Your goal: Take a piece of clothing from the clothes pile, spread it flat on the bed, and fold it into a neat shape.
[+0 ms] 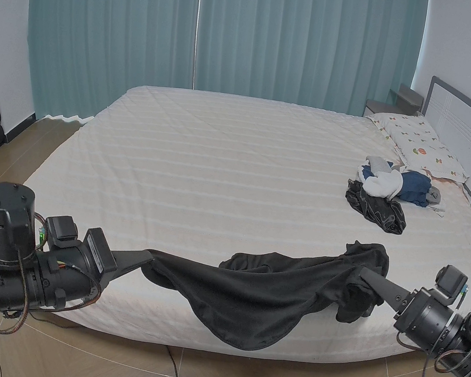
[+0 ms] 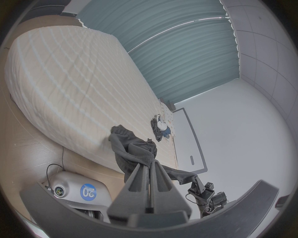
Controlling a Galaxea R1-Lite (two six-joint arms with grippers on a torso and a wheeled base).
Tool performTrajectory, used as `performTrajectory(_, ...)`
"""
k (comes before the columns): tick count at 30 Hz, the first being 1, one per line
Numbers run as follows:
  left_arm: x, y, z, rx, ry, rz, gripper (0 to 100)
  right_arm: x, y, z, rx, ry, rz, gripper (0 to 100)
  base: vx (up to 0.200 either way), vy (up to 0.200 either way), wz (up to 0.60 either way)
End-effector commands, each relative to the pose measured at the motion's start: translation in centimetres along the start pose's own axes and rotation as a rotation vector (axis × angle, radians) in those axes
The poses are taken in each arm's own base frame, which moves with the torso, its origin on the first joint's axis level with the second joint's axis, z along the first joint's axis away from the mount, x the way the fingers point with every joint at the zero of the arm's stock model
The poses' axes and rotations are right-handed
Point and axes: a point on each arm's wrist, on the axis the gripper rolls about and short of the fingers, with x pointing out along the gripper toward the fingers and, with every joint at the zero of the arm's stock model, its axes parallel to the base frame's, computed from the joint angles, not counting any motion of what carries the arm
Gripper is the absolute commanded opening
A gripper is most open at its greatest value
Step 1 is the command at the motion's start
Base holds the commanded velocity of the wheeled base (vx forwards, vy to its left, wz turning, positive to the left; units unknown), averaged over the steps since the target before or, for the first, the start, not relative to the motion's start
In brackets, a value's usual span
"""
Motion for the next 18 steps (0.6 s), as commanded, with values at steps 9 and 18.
performTrajectory(9, -6.9, -10.5, 7.4, 0.060, -0.304, -0.255, 0, -6.0, 12.1, 14.4, -0.038, -0.374, 0.273, 0, 0.000, 0.000, 0.00)
performTrajectory(18, -2.6, -8.9, 10.0, 0.009, -0.308, -0.118, 0, 0.4, 8.8, 18.9, -0.047, -0.423, 0.115, 0, 0.000, 0.000, 0.00)
